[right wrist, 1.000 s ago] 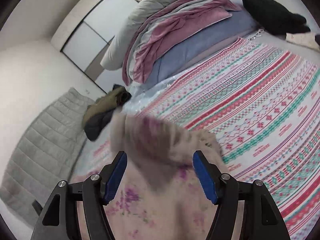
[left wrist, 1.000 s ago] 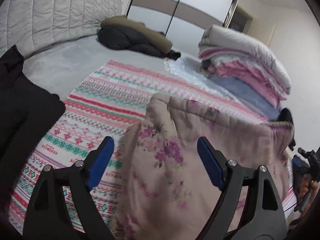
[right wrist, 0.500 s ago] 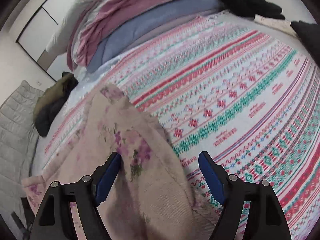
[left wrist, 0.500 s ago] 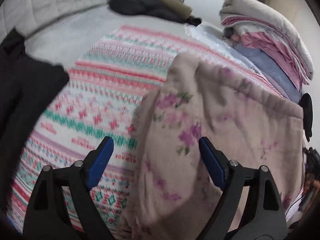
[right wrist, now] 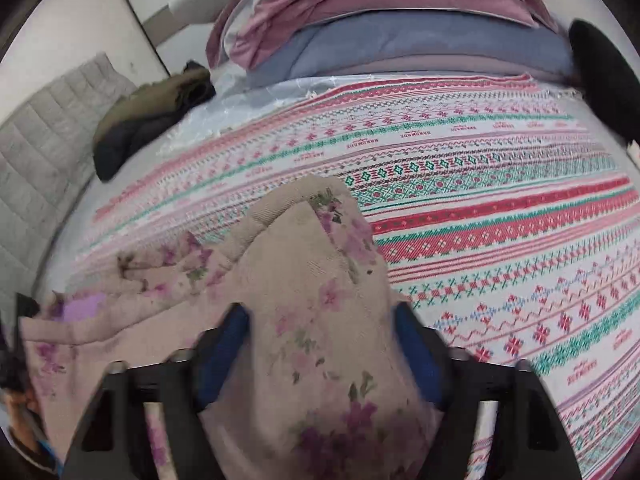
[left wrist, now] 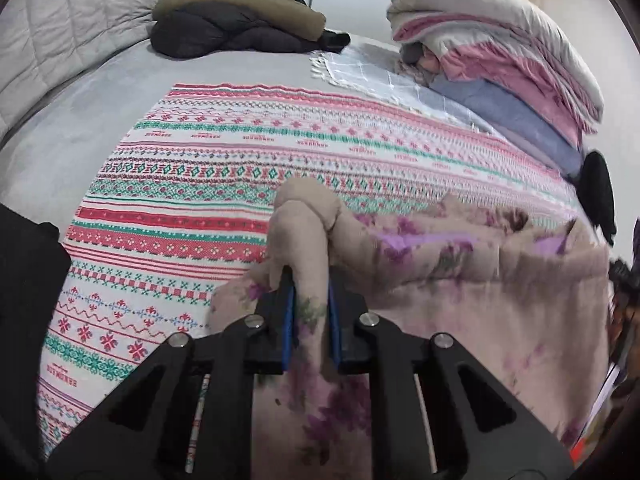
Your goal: Fold large clothes
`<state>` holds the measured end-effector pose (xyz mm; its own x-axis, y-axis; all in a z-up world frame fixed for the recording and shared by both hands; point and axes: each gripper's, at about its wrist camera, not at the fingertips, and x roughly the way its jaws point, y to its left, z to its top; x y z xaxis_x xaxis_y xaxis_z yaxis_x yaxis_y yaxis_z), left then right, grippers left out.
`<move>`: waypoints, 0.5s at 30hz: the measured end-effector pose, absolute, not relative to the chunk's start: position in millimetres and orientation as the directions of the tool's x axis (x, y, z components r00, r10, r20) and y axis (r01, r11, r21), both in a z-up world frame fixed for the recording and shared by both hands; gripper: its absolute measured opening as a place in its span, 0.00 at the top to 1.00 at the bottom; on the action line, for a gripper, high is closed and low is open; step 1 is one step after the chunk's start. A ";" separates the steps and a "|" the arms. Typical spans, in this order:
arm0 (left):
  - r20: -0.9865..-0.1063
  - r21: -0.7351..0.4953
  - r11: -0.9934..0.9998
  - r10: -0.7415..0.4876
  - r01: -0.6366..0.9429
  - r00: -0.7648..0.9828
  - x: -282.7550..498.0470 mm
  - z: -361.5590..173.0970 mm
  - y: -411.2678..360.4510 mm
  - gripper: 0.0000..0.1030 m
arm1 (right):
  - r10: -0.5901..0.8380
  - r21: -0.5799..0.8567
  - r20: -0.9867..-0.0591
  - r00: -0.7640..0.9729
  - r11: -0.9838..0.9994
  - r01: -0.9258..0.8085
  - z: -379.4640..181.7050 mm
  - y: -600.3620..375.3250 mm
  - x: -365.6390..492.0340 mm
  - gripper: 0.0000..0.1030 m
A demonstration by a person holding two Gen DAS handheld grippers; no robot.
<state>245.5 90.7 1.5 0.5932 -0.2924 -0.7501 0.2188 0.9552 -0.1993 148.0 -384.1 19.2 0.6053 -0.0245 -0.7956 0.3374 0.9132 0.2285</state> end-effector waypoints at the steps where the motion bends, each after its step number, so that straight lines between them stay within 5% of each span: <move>1: -0.729 -0.217 0.953 -0.302 0.211 0.614 241.8 8.7 90.5 0.89 | -0.048 0.205 -0.788 0.614 0.920 0.334 20.6 -381.0 149.5 0.78; 9: -0.543 -0.319 0.939 -0.294 0.131 0.786 254.5 82.8 113.6 0.91 | -0.111 0.353 -0.542 0.833 0.870 0.346 96.4 -407.6 135.5 0.85; 12: -0.549 -0.275 0.956 -0.241 0.099 0.800 284.0 76.4 102.8 0.91 | -0.184 0.286 -0.533 0.826 0.880 0.380 103.1 -413.3 156.6 0.85; 15: -0.645 -0.220 0.974 -0.181 0.046 0.743 321.4 37.0 89.2 0.91 | -0.192 0.257 -0.606 0.772 0.871 0.419 74.7 -421.6 194.5 0.85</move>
